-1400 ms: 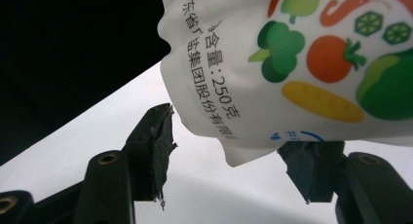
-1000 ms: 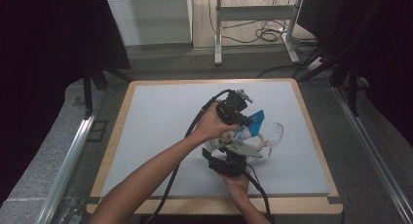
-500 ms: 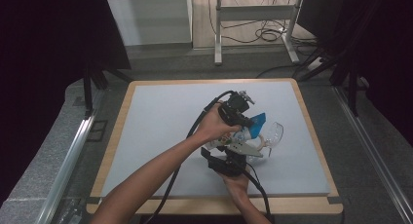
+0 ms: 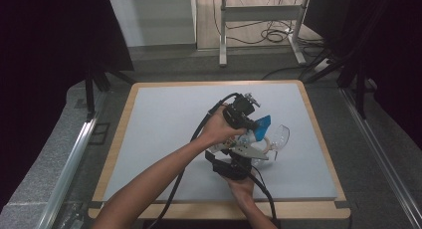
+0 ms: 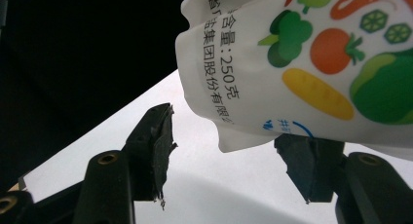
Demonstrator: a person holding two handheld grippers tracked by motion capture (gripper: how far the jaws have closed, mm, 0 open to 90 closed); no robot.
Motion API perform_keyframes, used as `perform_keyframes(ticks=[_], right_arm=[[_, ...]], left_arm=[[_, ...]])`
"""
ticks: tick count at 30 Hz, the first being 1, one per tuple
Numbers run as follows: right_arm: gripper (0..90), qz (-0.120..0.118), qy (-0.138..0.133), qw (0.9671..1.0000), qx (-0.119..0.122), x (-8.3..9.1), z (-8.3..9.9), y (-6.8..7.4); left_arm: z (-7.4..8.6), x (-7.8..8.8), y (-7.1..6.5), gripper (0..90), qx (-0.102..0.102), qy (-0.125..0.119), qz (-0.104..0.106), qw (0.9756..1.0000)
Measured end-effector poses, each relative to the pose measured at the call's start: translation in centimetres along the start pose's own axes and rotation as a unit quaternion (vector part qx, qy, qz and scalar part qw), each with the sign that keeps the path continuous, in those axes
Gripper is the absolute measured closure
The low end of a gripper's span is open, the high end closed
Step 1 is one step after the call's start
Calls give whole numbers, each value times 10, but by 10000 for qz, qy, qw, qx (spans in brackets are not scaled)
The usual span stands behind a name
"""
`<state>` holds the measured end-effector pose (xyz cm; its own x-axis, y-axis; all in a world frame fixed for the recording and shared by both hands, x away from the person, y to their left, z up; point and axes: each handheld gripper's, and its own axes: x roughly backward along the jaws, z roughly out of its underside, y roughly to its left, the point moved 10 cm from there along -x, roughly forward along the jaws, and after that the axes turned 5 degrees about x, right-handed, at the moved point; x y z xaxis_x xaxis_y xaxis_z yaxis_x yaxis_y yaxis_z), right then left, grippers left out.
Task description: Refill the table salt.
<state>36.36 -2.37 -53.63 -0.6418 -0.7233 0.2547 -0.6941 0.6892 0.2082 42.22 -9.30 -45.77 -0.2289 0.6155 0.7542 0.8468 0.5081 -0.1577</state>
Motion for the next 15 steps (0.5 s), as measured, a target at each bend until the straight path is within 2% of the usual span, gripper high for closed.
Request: perform_keyframes(ticks=[10, 13, 15], right_arm=[[400, -24, -34, 10000, -18, 1, -1, -1], [400, 4, 3, 9999, -159, 0, 1, -4], [400, 27, 14, 9999, -161, 0, 2, -7]], left_arm=[[-2, 4, -1, 899, 7, -68, -41, 10000], [-4, 8, -2, 899, -2, -123, -68, 9999], [-3, 9, -3, 899, -6, -123, -56, 9999]])
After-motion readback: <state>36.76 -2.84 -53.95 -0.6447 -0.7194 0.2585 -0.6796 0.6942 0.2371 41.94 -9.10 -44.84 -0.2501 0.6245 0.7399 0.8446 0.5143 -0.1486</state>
